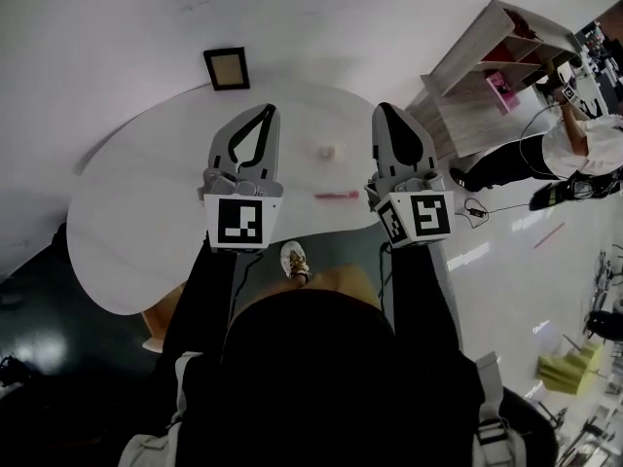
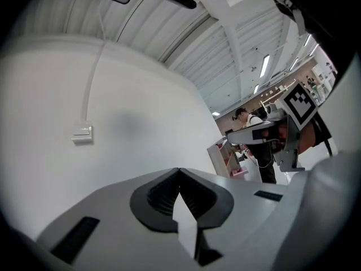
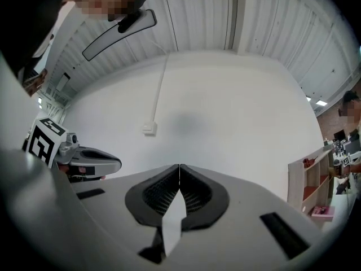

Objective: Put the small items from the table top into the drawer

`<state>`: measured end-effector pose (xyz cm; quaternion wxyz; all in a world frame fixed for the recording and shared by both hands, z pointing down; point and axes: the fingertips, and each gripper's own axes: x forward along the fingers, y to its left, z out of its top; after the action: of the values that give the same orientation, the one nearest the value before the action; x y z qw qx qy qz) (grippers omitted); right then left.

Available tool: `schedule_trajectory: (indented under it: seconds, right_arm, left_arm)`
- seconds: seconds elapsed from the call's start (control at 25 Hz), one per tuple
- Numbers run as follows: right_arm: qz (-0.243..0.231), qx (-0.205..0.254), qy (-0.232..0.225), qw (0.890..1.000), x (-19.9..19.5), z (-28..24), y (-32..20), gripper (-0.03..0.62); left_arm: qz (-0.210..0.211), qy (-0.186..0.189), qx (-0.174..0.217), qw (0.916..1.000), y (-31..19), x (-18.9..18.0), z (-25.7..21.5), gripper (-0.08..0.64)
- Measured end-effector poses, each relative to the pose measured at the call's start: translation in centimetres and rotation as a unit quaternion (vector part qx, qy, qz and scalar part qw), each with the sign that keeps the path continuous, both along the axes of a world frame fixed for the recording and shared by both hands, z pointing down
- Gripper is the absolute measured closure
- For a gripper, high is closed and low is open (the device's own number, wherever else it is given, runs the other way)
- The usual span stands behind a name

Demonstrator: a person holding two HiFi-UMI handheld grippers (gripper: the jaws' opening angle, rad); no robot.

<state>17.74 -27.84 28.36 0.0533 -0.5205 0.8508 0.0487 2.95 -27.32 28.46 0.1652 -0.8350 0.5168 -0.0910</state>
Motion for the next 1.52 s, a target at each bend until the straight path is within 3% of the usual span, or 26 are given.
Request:
schedule_trajectory:
  seconds: [0.56, 0.68, 0.84, 0.88, 0.96, 1.12, 1.36, 1.52]
  right_arm:
    - [0.020, -0.005, 0.004, 1.000, -0.1, -0.1, -3.4, 0.565]
    - [0.023, -0.008, 0.010, 1.000, 0.2, 0.0, -3.4, 0.565]
    - [0.032, -0.016, 0.017, 0.999, 1.2, 0.3, -3.4, 0.565]
    - [0.034, -0.019, 0.019, 0.999, 1.5, 0.5, -3.4, 0.565]
    - [0.039, -0.024, 0.021, 0.999, 2.2, 0.8, -3.4, 0.565]
    - [0.044, -0.038, 0.026, 0.998, 2.9, 1.9, -3.4, 0.565]
    - [0.041, -0.055, 0.032, 0.997, 3.4, 2.7, -3.4, 0.565]
    - [0.042, -0.063, 0.036, 0.996, 3.7, 3.3, -3.6, 0.565]
  left_arm:
    - [0.048, 0.000, -0.019, 0.9987, -2.9, 1.6, 1.1, 0.545]
    - [0.081, -0.031, -0.057, 0.9946, -3.0, 2.9, 3.3, 0.545]
    - [0.129, -0.082, -0.130, 0.9798, -3.9, 5.5, 7.8, 0.543]
    - [0.149, -0.093, -0.146, 0.9736, -4.0, 6.4, 8.9, 0.531]
    - [0.193, -0.120, -0.178, 0.9574, -4.0, 8.3, 11.4, 0.412]
    - [0.254, -0.190, -0.237, 0.9182, -3.6, 10.3, 17.3, 0.400]
    - [0.313, -0.301, -0.318, 0.8428, -3.0, 11.8, 26.5, 0.374]
    - [0.331, -0.341, -0.349, 0.8074, -3.1, 12.2, 30.5, 0.367]
